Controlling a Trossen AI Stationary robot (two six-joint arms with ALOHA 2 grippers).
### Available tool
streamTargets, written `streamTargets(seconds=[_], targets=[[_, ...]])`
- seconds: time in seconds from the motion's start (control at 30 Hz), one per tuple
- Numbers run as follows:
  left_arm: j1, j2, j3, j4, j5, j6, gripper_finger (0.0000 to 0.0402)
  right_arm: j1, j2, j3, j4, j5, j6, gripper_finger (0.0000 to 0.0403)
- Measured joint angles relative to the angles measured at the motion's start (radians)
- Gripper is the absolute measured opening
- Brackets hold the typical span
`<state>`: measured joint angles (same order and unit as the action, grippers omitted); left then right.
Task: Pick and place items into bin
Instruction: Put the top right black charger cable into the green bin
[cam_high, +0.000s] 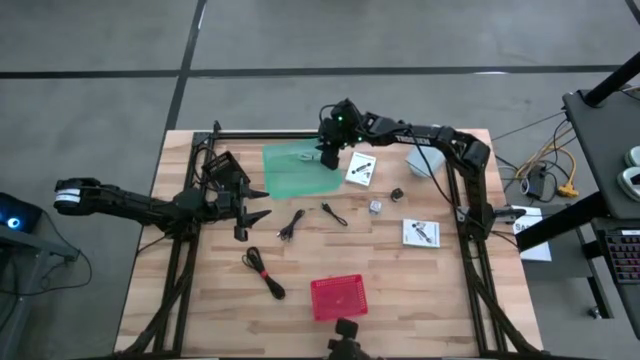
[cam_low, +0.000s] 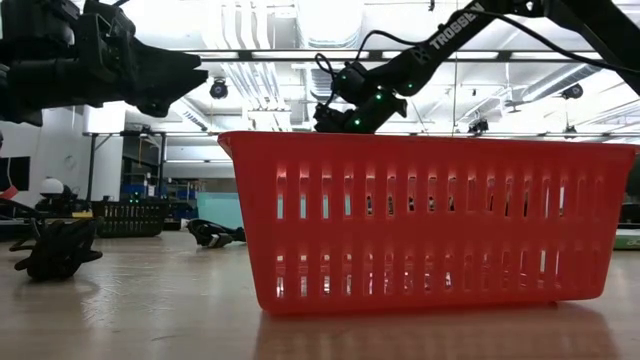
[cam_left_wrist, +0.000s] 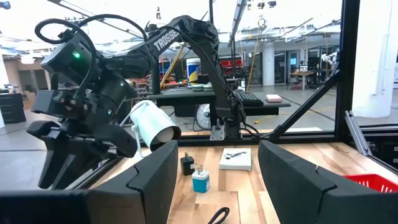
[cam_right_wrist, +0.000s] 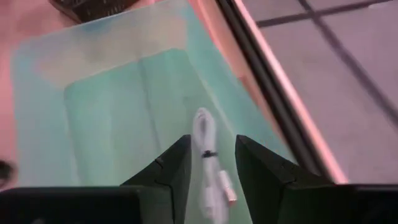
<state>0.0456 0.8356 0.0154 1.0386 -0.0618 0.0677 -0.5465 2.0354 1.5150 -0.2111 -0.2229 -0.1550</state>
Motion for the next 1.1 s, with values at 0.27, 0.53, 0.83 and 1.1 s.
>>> streamTargets(seconds=[0.27, 0.53, 0.83, 1.1], targets=[[0.000, 0.000, 0.000, 0.000, 0.000, 0.000, 0.0207, 0.069, -0.036, 0.000, -0.128, -0.048, 0.017, 0.0105], [0.000, 0.000, 0.000, 0.001, 0.000, 0.025, 0.0207, 0.195, -0.087, 0.000, -0.310, -0.093, -0.059, 0.0098], [0.000, 0.001, 0.000, 0.001, 0.000, 0.024, 0.0207, 0.348, -0.088, -0.002, -0.416, -0.092, -0.210, 0.0115], [0.000, 0.000, 0.000, 0.001, 0.000, 0.024, 0.0207, 0.392, -0.087, -0.015, -0.523, -0.089, -0.265, 0.0142]])
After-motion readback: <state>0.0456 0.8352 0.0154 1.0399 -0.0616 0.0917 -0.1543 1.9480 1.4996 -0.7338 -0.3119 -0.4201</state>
